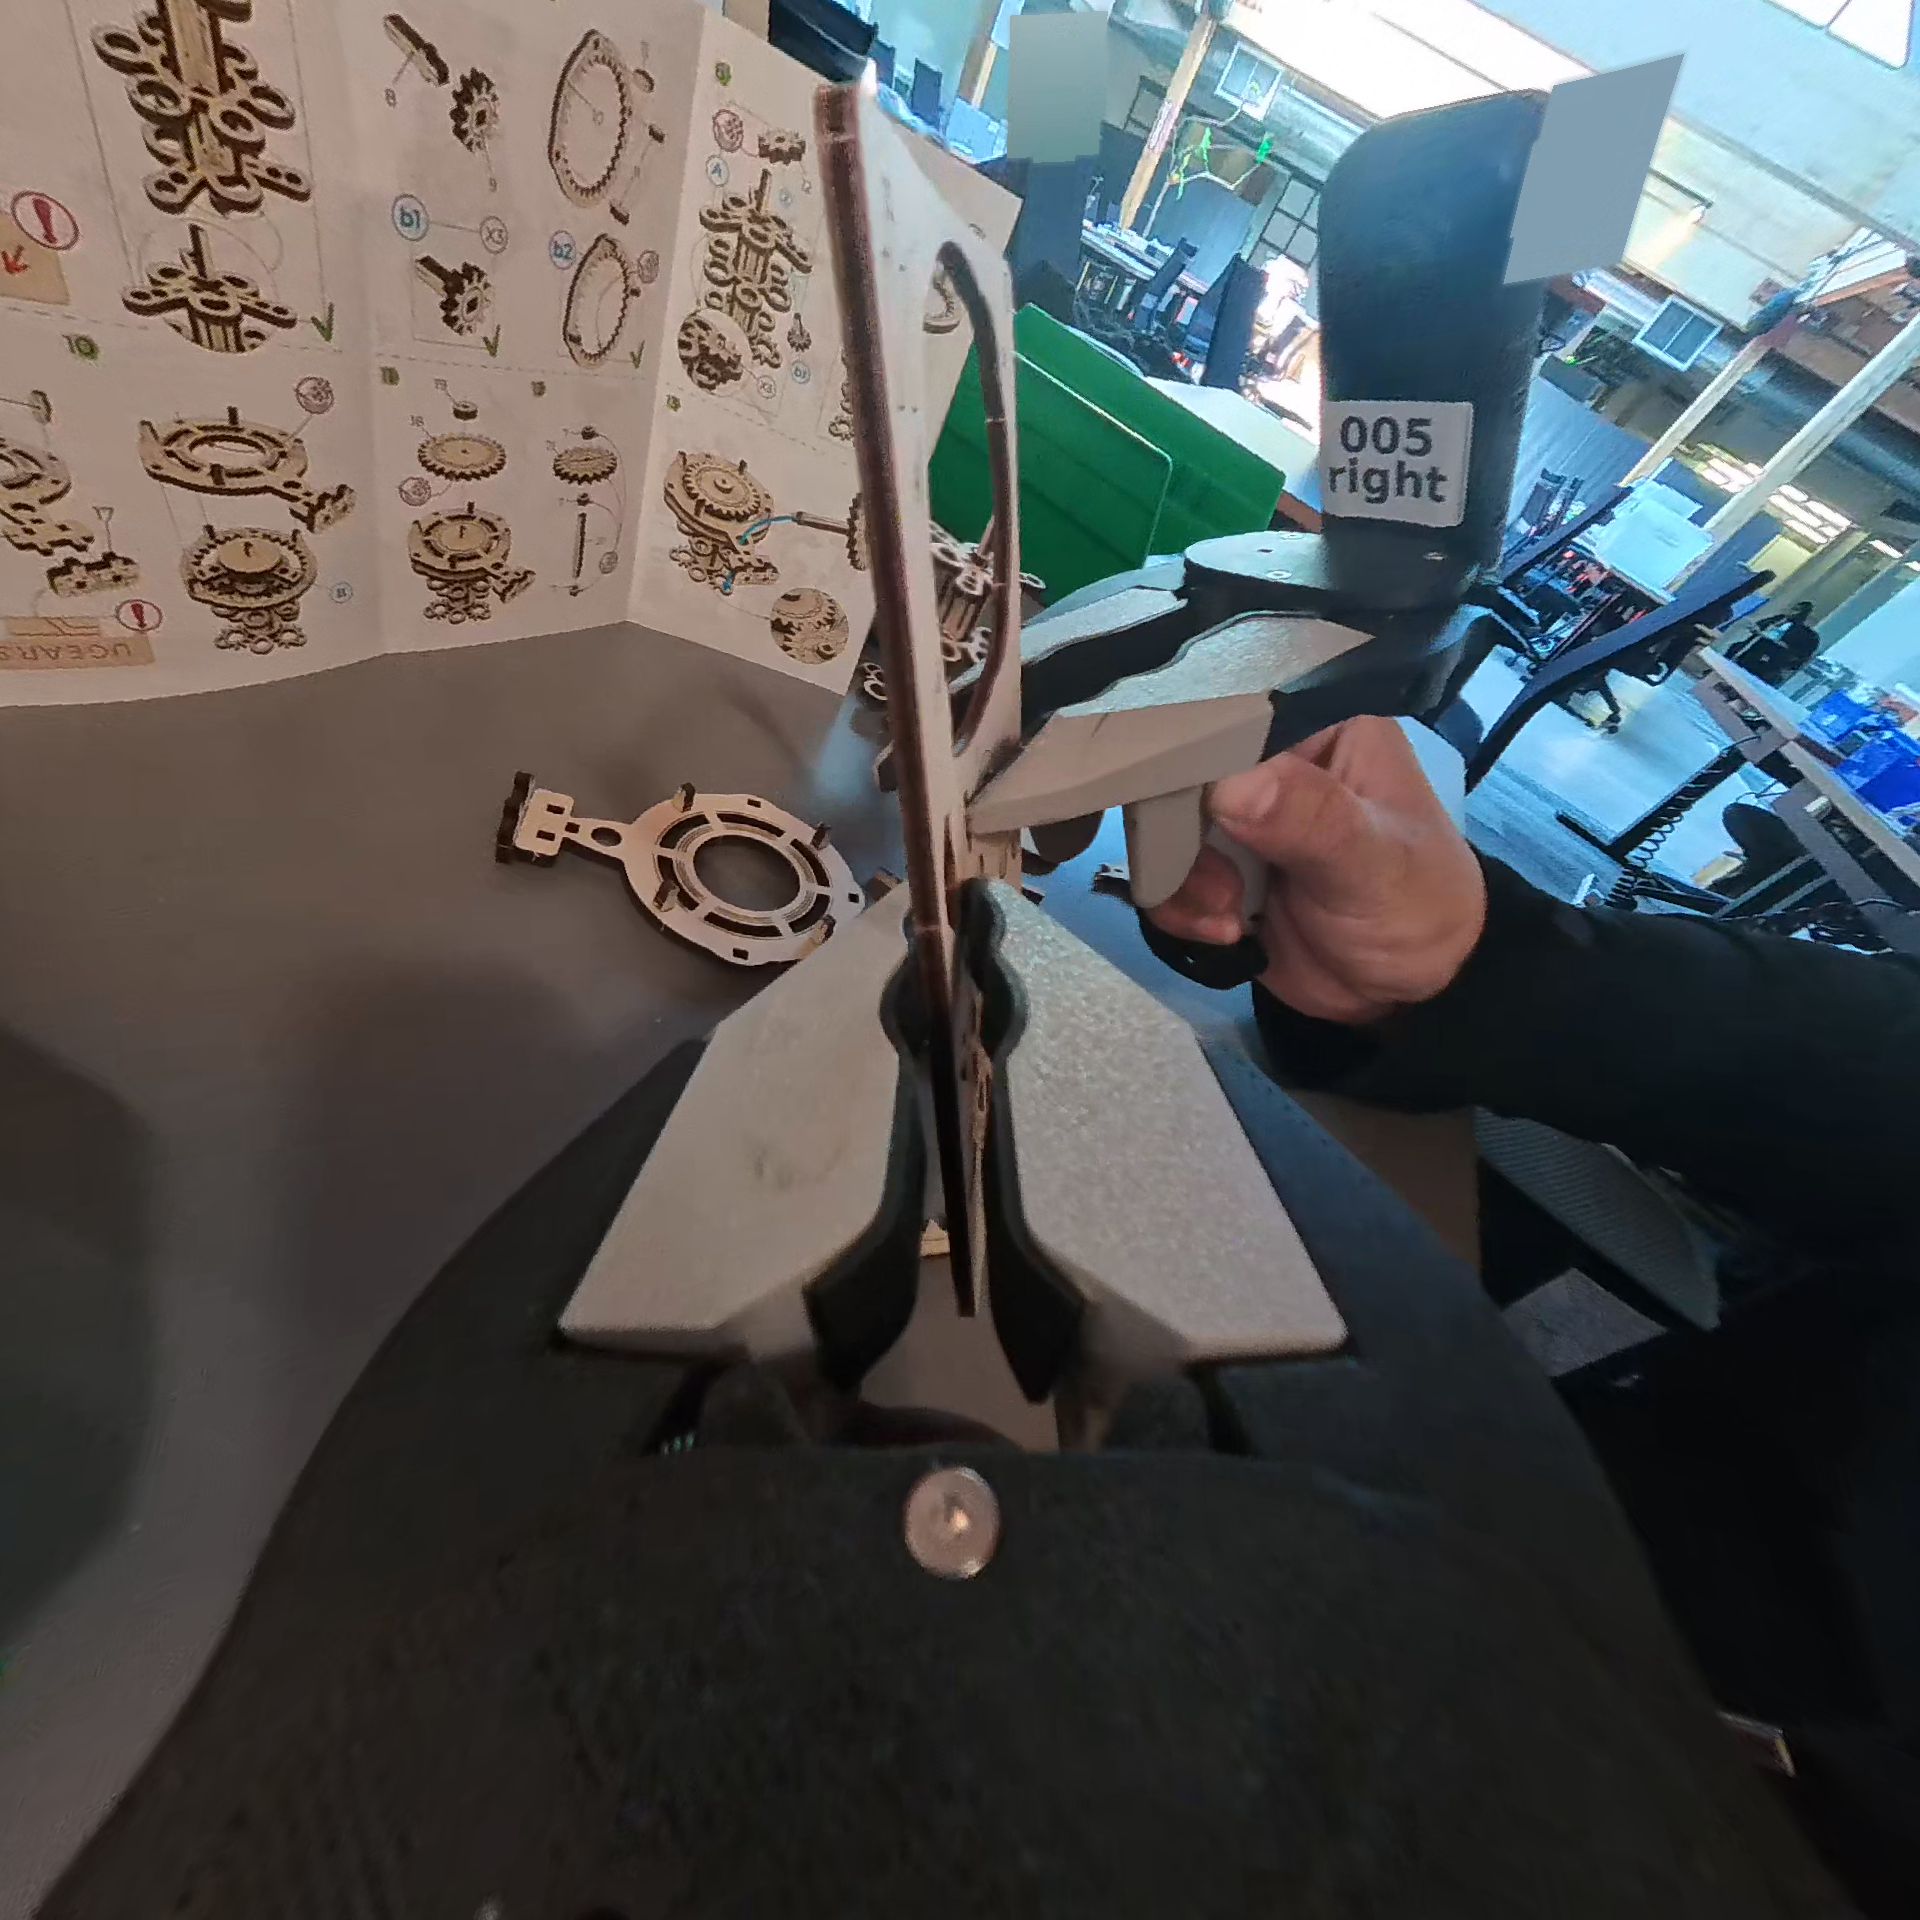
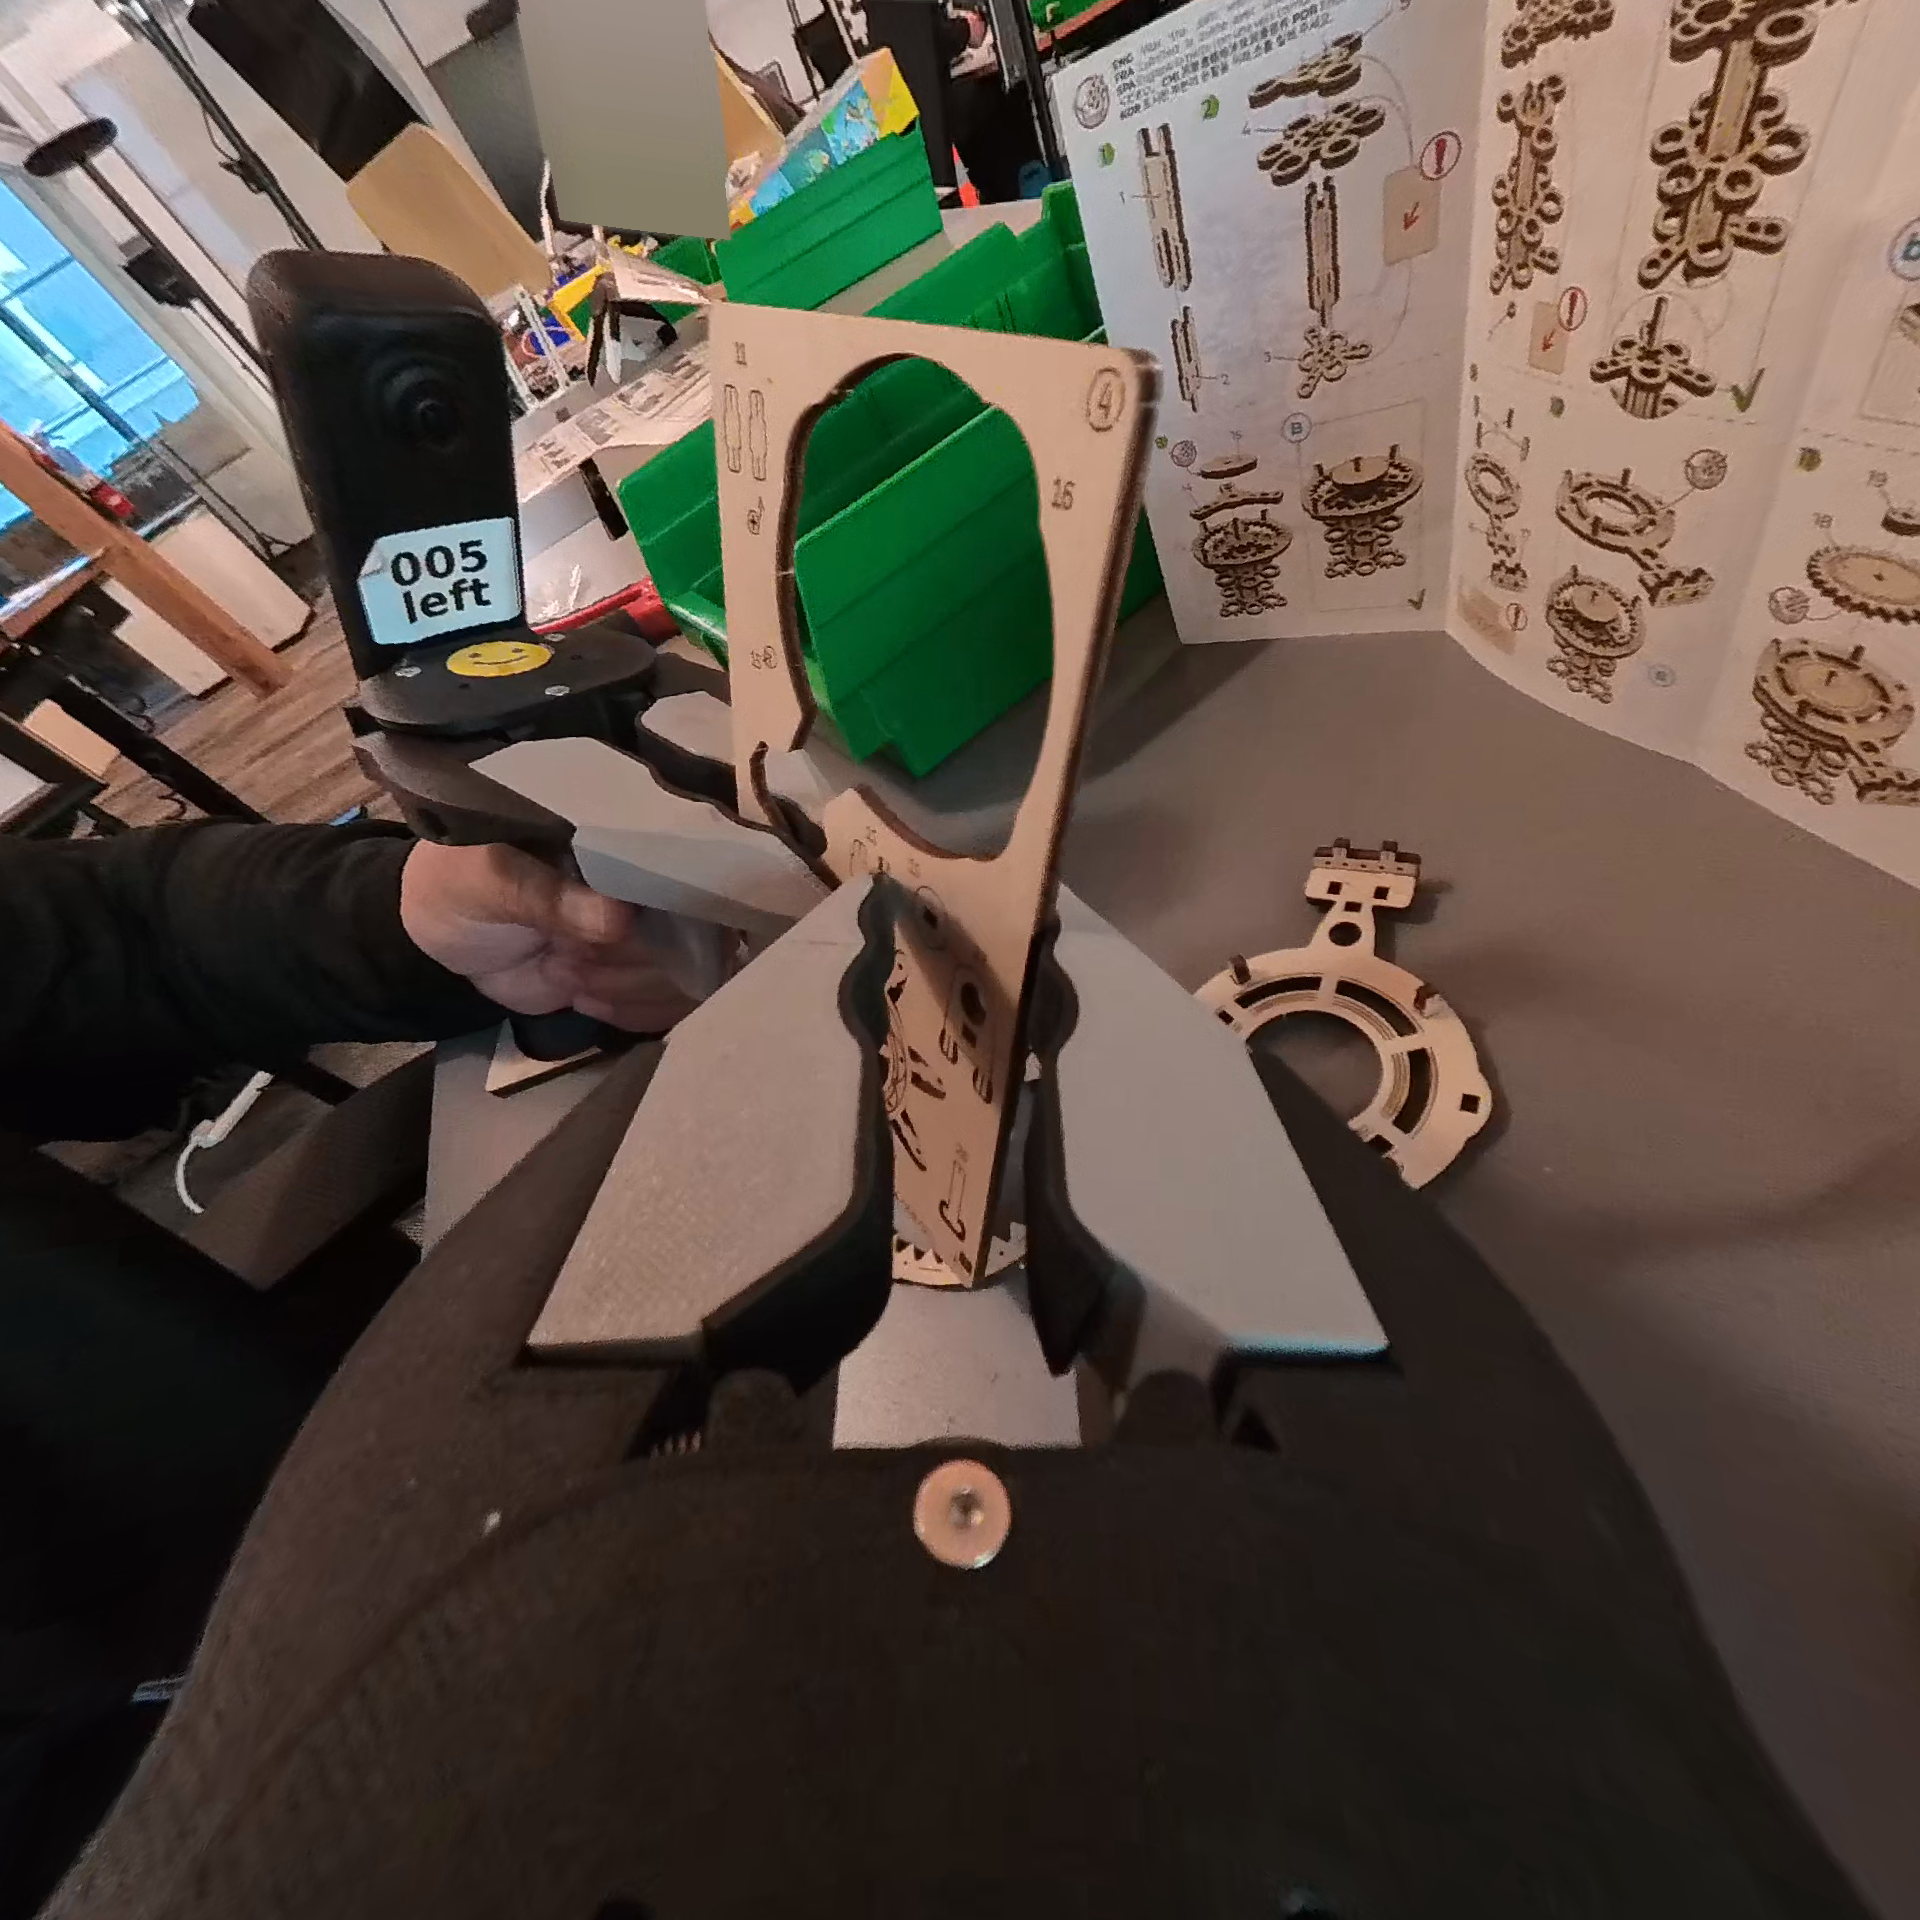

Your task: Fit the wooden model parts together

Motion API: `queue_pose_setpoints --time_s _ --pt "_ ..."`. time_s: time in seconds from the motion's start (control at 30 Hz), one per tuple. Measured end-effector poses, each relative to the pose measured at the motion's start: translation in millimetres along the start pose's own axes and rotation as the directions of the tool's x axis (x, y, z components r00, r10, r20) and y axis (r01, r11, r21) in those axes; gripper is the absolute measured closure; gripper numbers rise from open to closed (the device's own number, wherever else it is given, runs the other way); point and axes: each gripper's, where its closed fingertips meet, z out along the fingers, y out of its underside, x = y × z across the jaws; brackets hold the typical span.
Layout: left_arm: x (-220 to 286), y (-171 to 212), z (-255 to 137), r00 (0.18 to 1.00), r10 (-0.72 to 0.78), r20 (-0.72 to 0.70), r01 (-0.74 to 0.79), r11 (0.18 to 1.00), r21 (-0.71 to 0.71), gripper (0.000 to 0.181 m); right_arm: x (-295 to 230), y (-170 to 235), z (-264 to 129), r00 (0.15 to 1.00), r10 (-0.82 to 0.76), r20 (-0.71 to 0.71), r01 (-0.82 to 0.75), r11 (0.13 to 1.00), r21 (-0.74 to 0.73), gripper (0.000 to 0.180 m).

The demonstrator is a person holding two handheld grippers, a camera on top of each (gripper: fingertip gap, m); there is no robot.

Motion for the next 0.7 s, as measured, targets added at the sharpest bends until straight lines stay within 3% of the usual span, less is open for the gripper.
queue_pose_setpoints --time_s 0.27,0.4,0.53,0.7 --pt "-3 -1 0 1.000 0.001 0.023 -0.001 1.000 0.009 0.179 2 -2 3 1.000 0.026 0.001 -0.026 1.000 0.007 0.158" --pt "-6 -5 -1 0.999 0.006 0.034 -0.007 0.999 0.032 0.179 2 -6 4 0.998 -0.045 -0.048 0.046 0.999 0.020 0.157" --pt "-2 -6 1 0.988 -0.136 -0.069 0.139 0.989 0.051 0.180 1 -9 1 0.999 -0.040 0.021 0.039 0.998 0.041 0.157" --pt "-2 -5 2 0.980 -0.177 -0.094 0.182 0.982 0.043 0.179 2 -7 0 0.998 -0.056 0.015 0.056 0.998 0.032 0.156"
